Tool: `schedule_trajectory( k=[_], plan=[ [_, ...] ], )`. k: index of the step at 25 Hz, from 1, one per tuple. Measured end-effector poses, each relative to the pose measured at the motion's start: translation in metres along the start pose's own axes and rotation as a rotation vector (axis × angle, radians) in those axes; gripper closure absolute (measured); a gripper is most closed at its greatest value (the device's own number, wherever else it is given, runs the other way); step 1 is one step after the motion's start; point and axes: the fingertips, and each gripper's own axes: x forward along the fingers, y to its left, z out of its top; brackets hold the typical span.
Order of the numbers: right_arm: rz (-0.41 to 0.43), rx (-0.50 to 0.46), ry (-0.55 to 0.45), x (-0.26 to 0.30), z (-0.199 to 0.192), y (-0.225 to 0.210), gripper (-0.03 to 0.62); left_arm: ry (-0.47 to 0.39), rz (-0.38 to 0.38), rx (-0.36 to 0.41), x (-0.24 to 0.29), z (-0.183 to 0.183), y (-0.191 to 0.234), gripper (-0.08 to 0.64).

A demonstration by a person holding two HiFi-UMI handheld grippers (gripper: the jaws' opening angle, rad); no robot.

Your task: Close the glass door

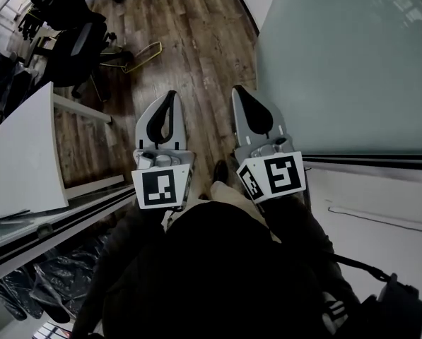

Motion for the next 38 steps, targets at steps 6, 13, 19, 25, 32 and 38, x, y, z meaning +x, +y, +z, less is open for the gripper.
schedule_trajectory(
  k=[6,13,19,25,32,38],
  plan=[
    [-0.001,0.01,-0.001,0.043,0.001,-0.047,0.591,-0.004,-0.013,0.017,0.065,-0.001,-0.003,0.563],
    [-0.021,0.006,0.014,0.112,-0.01,-0.081,0.591,-0.001,-0.036,-0.008,0.141,-0.021,0.027,0.563],
    [-0.04,0.007,-0.002,0.199,-0.02,-0.123,0.591,-0.01,-0.075,0.007,0.235,-0.039,0.061,0.563],
    [-0.071,-0.006,0.007,0.267,-0.013,-0.129,0.591,-0.001,-0.107,-0.021,0.288,-0.039,0.108,0.563],
    [-0.122,-0.038,0.007,0.301,-0.004,-0.146,0.591,-0.011,-0.167,-0.043,0.329,-0.041,0.119,0.563],
    [-0.168,-0.058,-0.007,0.315,0.009,-0.15,0.591,-0.016,-0.22,-0.046,0.347,-0.035,0.125,0.563]
  ],
)
